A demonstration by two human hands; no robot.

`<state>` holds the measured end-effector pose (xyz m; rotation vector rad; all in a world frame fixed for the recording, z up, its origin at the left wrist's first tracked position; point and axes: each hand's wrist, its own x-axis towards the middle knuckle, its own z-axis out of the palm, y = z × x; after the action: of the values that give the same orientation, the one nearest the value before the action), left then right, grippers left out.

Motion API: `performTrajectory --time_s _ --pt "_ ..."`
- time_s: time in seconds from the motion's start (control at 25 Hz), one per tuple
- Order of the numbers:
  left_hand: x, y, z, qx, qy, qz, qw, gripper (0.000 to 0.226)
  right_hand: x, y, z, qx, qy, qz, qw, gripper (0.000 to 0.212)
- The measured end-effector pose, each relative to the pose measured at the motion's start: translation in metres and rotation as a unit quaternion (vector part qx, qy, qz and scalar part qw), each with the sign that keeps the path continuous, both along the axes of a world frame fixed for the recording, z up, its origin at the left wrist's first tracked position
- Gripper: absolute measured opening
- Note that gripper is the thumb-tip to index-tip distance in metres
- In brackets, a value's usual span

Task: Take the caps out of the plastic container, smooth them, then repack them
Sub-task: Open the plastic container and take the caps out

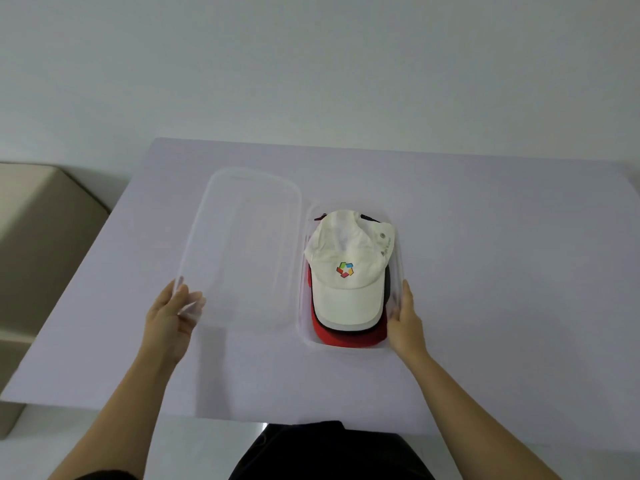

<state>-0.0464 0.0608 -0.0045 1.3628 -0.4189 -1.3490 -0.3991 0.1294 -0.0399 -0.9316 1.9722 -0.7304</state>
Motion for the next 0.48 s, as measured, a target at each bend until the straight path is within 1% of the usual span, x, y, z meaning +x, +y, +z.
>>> performTrajectory --time_s 0.08,0.16,0.24,0.28,0.32,0.36,0.4,0.44,0.48 --pt "0.008 0.004 -0.024 0.029 0.001 -0.008 1.000 0.015 0.001 -0.001 -0.002 0.010 0.015 0.003 1.000 0.078" --pt "0.005 0.007 -0.044 0.053 0.001 -0.025 0.998 0.015 0.002 -0.001 -0.003 0.013 0.035 0.004 0.999 0.078" --pt "0.001 0.010 -0.059 0.086 -0.031 -0.054 0.994 0.020 0.002 -0.002 -0.004 0.015 0.048 0.001 0.999 0.078" --pt "0.000 0.011 -0.066 0.101 -0.071 -0.077 0.989 0.024 0.003 -0.002 -0.004 0.014 0.051 -0.003 0.999 0.078" --pt "0.001 0.011 -0.072 0.118 -0.142 -0.106 0.977 0.029 0.004 -0.002 -0.004 0.012 0.057 -0.006 0.998 0.078" --pt "0.000 0.011 -0.076 0.130 -0.229 -0.142 0.954 0.036 0.004 -0.002 -0.005 0.009 0.062 -0.007 0.998 0.078" --pt "-0.001 0.011 -0.077 0.143 -0.321 -0.175 0.920 0.044 0.005 -0.002 -0.005 0.006 0.065 -0.007 0.998 0.079" --pt "-0.003 0.012 -0.079 0.151 -0.391 -0.200 0.886 0.051 0.005 -0.003 -0.006 0.004 0.068 -0.006 0.998 0.079" --pt "-0.007 0.012 -0.078 0.156 -0.435 -0.213 0.861 0.054 0.004 -0.003 -0.007 0.004 0.070 -0.007 0.997 0.079"
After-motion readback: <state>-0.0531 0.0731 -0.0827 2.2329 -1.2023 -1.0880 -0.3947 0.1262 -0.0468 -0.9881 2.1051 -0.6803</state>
